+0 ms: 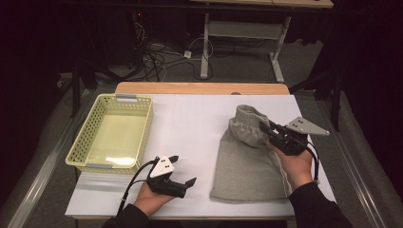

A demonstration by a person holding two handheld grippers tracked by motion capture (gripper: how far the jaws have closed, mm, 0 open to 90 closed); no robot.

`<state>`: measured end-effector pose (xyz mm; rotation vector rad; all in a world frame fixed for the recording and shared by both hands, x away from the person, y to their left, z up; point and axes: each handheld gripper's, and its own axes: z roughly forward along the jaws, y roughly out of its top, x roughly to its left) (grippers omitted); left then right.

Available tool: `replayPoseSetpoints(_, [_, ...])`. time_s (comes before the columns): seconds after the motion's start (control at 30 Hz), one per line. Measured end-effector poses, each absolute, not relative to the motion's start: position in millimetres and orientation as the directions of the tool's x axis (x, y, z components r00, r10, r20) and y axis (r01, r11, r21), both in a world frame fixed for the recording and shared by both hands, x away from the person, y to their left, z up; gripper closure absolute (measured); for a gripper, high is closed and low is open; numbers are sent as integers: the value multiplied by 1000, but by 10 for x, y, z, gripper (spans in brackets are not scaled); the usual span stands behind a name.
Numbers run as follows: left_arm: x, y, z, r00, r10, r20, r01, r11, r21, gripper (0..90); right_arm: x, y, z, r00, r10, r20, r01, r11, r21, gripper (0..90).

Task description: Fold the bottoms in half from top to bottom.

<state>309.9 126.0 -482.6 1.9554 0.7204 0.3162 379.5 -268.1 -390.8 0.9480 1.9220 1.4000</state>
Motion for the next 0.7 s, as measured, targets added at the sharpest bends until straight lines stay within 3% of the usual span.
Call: replayPoseSetpoints(0.7, [3094, 1261, -4826, 787, 612, -82, 349, -331, 877, 3, 3257, -2918, -4291, -605, 796, -13, 236, 194, 952, 737])
